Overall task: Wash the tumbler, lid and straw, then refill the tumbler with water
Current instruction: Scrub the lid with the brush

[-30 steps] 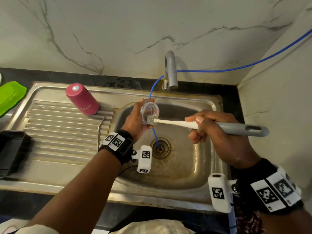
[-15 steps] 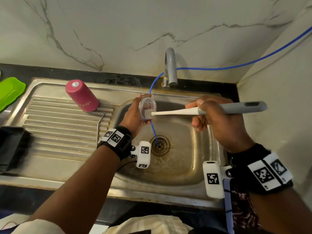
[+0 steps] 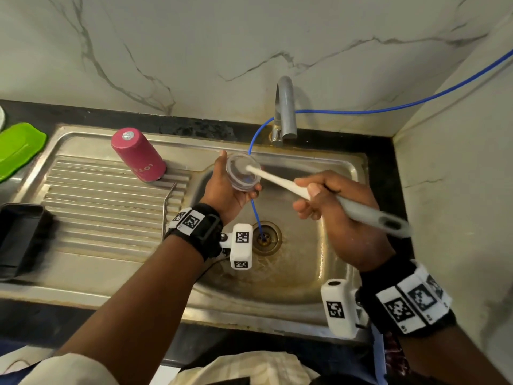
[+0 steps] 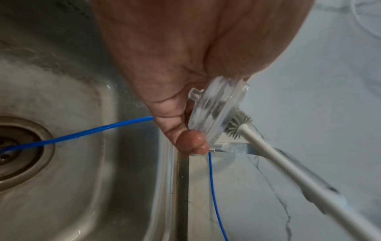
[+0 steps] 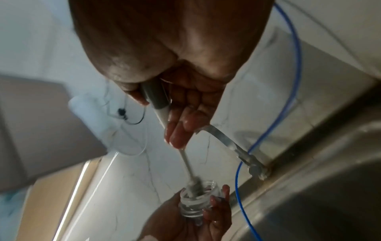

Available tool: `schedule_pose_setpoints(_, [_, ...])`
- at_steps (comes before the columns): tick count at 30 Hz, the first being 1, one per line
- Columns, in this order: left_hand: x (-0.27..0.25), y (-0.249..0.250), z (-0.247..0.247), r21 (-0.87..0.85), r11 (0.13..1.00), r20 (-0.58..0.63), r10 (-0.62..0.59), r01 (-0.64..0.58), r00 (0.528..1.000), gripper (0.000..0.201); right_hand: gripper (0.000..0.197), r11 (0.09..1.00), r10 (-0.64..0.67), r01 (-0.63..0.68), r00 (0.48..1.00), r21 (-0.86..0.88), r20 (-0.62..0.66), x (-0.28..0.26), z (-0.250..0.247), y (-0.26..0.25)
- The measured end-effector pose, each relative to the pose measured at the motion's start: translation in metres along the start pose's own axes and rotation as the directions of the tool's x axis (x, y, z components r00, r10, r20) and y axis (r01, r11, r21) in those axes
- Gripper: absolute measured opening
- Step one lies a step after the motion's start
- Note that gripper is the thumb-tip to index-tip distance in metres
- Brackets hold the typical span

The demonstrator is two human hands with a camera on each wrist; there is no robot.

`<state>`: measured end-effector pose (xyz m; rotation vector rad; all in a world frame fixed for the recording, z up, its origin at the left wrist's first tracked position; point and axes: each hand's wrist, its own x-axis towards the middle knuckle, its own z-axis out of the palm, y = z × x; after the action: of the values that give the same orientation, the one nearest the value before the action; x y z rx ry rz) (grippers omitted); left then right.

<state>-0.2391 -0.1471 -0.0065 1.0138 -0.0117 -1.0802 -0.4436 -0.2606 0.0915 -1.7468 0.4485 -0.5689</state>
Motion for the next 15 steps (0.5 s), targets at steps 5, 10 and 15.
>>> schedule_pose_setpoints(5, [-0.002,0.006,-0.002,-0.055,0.998,0.027,-0.004,0.005,1.000,0.069,0.031,0.977,0.120,-0.121,0.993,0.177,0.019,0.009,-0.018,-0.001])
schedule_pose_setpoints(10, [-0.006,0.003,0.005,0.029,1.000,0.038,-0.002,0.001,0.999,0.064,0.022,1.000,0.019,-0.020,0.997,-0.009,-0.069,0.011,-0.024,-0.001])
schedule_pose_setpoints(15, [-0.007,-0.007,0.001,0.021,1.000,0.006,-0.016,0.016,1.000,0.060,0.023,0.999,0.050,-0.050,0.997,0.008,-0.061,0.007,-0.016,-0.003])
